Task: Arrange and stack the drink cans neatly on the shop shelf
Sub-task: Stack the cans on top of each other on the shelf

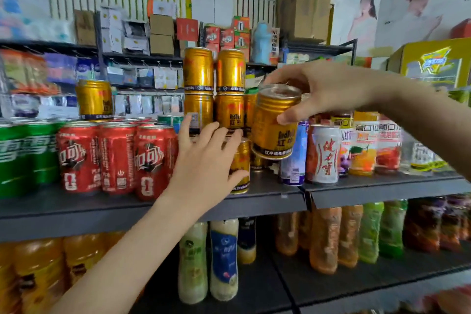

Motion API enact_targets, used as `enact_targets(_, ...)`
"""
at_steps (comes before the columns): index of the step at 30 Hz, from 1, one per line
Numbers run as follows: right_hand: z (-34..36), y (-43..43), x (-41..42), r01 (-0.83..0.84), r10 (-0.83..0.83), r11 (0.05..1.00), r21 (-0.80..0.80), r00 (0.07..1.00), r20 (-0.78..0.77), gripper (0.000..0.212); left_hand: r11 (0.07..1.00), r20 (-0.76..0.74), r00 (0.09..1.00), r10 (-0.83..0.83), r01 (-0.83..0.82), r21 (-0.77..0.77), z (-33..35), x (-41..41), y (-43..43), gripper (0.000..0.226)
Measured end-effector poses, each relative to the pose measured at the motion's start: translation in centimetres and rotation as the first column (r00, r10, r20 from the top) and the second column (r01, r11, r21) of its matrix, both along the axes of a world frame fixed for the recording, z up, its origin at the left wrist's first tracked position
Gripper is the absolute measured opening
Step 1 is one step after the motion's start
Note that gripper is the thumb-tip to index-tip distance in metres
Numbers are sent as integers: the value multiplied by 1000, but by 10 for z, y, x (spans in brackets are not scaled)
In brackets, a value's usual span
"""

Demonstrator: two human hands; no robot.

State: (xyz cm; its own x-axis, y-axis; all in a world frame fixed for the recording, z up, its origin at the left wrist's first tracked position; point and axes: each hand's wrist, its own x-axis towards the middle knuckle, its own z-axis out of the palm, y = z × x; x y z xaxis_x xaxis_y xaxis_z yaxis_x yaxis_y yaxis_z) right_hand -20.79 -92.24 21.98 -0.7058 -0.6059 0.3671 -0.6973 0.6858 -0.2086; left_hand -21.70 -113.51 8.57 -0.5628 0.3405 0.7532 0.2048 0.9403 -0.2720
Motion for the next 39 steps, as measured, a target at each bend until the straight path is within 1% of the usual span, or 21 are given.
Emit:
enact_targets(2,1,0,-14,-12,11,999,38,1000,20,54,999,26,998,51,-51,-20,1,-6,2,65)
enact_targets(4,-1,-1,-26,-27,23,998,64,998,51,56,995,27,995,92,-91,-37,6,-7,2,62)
enact_targets(6,-3,-3,-38,-40,33,996,81,995,91,58,989,65,988,141,-137,-61,13,-2,5,62)
enact_targets(8,-5,-3,-50,-60,46,991,116,992,119,54,982,64,985,163,-156,-102,16,-5,7,64)
enact_targets(10,-7,-5,-62,-62,39,984,167,990,136,49,983,57,986,154,-147,-106,17,-10,7,64)
enact_targets(12,-7,-7,-69,-49,21,970,236,992,122,46,979,93,981,172,-161,-122,19,-14,8,64)
enact_targets(14,-6,-10,-75,-50,20,950,307,995,98,35,977,130,974,185,-169,-128,21,-18,8,64)
enact_targets(16,-6,-14,-80,-47,14,928,370,996,93,32,977,125,974,188,-172,-125,21,-22,8,63)
enact_targets(21,-9,-21,-87,53,-78,881,471,996,33,60,982,79,982,172,-164,-93,17,-25,8,59)
enact_targets(23,-14,-23,-91,82,-114,866,492,993,35,68,985,53,986,160,-155,-78,16,-26,9,58)
enact_targets(28,-21,-25,-96,126,-153,825,551,988,2,72,988,27,988,155,-154,-26,14,-28,15,66)
enact_targets(30,-22,-24,-95,152,-161,801,580,986,-37,71,993,10,993,115,-115,-19,12,-32,21,63)
enact_targets(32,-20,-20,-90,179,-156,805,565,984,-89,74,996,-28,996,91,-91,-16,9,-36,27,58)
enact_targets(33,-20,-16,-86,192,-152,826,530,981,-119,74,997,-37,996,83,-83,-10,7,-37,29,57)
enact_targets(36,-21,0,-76,227,-178,914,335,969,-171,66,999,-46,998,46,-45,22,3,-38,39,55)
enact_targets(37,-24,7,-75,250,-202,925,286,961,-189,63,999,-46,998,37,-35,32,1,-39,41,55)
enact_targets(39,-33,16,-74,315,-259,916,248,937,-233,61,998,-47,999,28,-26,54,-1,-41,47,53)
